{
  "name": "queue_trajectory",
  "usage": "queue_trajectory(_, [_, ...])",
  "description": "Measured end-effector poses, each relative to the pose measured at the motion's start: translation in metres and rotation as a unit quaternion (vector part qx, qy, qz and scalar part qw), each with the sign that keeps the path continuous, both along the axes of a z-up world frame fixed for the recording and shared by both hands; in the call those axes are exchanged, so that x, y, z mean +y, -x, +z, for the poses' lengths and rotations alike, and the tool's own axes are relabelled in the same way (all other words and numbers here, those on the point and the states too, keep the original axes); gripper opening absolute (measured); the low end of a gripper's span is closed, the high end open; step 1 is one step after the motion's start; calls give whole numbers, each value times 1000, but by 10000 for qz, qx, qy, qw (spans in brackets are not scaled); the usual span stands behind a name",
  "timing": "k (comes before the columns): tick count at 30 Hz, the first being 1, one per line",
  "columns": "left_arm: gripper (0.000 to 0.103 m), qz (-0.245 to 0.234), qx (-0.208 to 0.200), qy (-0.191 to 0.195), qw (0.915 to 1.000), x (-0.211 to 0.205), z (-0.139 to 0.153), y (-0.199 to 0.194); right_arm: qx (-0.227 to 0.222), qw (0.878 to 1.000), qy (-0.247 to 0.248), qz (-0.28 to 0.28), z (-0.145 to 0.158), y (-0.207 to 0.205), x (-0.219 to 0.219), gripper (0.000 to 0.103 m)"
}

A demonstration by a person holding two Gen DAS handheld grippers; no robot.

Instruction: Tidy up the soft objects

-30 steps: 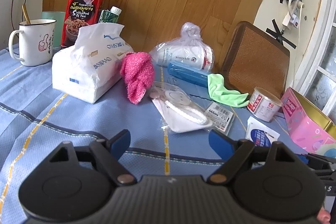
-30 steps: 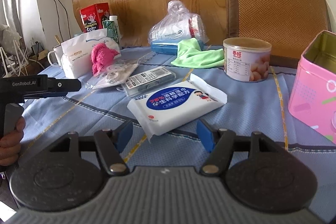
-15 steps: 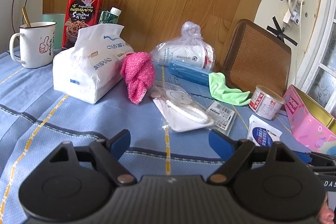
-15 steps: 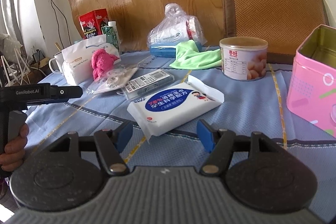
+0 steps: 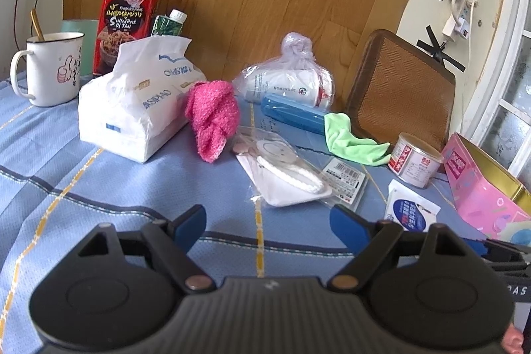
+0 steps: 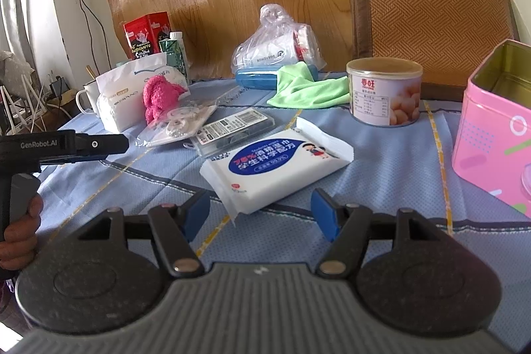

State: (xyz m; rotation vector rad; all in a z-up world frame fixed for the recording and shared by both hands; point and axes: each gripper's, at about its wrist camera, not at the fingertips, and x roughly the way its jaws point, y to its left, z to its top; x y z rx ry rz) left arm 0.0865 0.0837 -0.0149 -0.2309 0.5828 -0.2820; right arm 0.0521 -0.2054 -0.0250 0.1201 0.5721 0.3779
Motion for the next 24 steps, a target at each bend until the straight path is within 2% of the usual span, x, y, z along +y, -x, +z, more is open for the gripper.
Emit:
queue_trajectory(2, [85,-75,6,128,9999,1,1,0,4,10000,23,8,0,0,1,70])
queue_trajectory(6, [84,-316,243,805,9960,3,5,-4,7,10000,74,39,0,-1,1,71])
queue_trajectory(7, [83,-414,280,853,9951,-1,6,-6,5,9999,97,40,0,-1,2,71])
queue_trajectory(13, [76,-1097,265,476,9925,-53,18,-14,-10,9998,199,55,-1,-2,5,71])
queue_trajectory(18, [72,-1320,417,161,9902,-95,16,-31,-33,9993,362,60,-1,-3,9,71])
queue_trajectory(20, [72,-1398,454,-188,9890,-113,13,-37,-33,9994,351,56,-2,-3,8,71])
queue_trajectory(22, [65,-1471,666,-491,9857,-128,2,-47,-31,9994,350,47,-2,-4,8,71])
queue_trajectory(23, [65,-1461,591,-527,9861,-132,1,-46,-33,9993,378,43,-2,-4,9,72])
queue_trajectory(24, [57,-1589,642,-488,9840,-135,2,-45,-39,9991,428,45,-2,-4,10,72])
